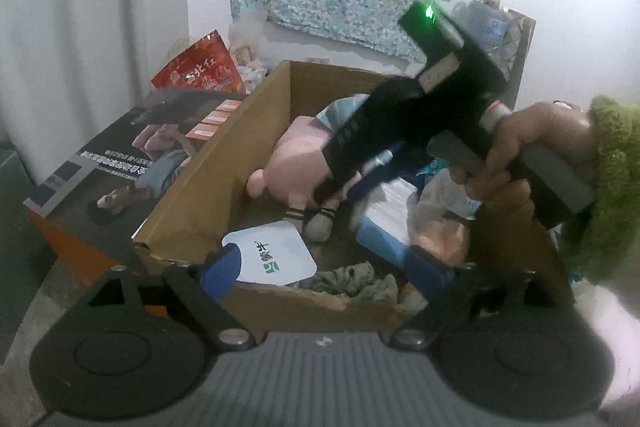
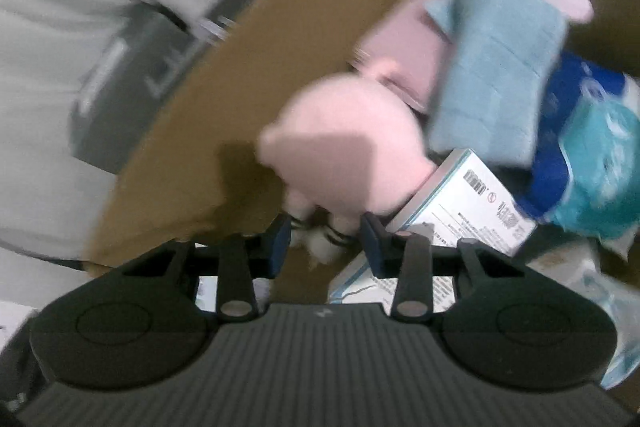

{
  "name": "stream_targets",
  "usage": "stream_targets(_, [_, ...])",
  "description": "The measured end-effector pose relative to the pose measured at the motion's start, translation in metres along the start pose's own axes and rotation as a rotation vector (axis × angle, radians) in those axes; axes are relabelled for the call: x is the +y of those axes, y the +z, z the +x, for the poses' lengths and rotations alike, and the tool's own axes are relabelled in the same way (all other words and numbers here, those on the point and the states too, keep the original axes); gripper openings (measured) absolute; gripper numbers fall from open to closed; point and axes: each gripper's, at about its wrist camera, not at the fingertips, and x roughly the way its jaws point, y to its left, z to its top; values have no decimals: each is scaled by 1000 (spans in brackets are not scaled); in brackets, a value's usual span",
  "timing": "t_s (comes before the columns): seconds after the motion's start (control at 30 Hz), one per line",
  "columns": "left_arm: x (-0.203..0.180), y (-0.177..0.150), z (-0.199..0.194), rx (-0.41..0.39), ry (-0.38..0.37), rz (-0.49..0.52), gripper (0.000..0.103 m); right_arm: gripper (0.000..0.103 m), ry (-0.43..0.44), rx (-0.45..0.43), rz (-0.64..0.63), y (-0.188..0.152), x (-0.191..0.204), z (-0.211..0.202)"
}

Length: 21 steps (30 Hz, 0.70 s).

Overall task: Organize soft objects
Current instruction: 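Grasp the yogurt cup in the box with the right tool and lift it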

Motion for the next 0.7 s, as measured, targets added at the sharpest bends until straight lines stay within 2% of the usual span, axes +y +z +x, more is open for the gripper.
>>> stream_targets(0.1, [1, -2, -6, -17, -5, -16, 95, 40, -42, -15, 7, -3, -6, -4])
stream_targets(0.27, [7, -1, -8, -34, 8, -48, 95, 40, 90, -130, 77, 8, -16, -24])
stream_targets(0.33, [9, 0, -7, -28, 24, -59, 95, 41, 96, -186, 90, 16, -12, -29])
stream_targets(0.37, [11, 0, -5, -23, 30, -67, 95, 42, 73, -209, 108, 20, -10, -29])
stream_targets(0.43, [12, 1, -3, -14, 37, -80, 95, 45, 22, -196, 154, 25, -10, -18])
stream_targets(0.5, [11, 2, -2, -16, 51, -78, 95, 51, 12, -184, 158, 25, -6, -8])
stream_targets(0.7, [8, 5, -2, -12, 78, -63, 95, 53, 74, -168, 133, 19, -8, -23])
